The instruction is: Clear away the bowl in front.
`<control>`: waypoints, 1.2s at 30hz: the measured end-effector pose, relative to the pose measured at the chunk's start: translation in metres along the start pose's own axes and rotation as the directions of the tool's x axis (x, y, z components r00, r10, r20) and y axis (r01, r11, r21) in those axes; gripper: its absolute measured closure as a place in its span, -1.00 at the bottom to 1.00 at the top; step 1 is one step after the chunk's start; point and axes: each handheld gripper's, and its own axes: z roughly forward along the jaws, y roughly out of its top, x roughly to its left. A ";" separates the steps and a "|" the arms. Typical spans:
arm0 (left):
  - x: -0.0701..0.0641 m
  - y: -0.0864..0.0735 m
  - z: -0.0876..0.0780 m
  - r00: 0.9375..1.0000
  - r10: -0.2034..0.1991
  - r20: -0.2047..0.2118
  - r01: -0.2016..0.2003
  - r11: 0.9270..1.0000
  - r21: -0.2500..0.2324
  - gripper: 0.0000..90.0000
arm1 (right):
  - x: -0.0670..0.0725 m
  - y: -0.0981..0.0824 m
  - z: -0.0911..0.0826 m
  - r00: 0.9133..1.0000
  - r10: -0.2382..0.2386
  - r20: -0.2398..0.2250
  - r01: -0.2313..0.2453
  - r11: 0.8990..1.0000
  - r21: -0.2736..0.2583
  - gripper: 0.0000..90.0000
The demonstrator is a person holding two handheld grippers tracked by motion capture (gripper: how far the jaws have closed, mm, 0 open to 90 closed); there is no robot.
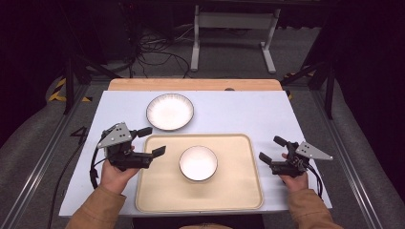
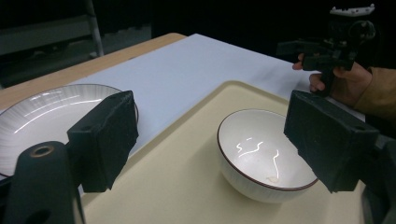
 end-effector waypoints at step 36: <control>0.025 -0.076 -0.038 0.991 -0.063 -0.115 0.059 0.998 -0.035 -0.99 | 0.004 0.002 -0.003 0.996 -0.086 0.040 0.087 0.996 -0.018 -1.00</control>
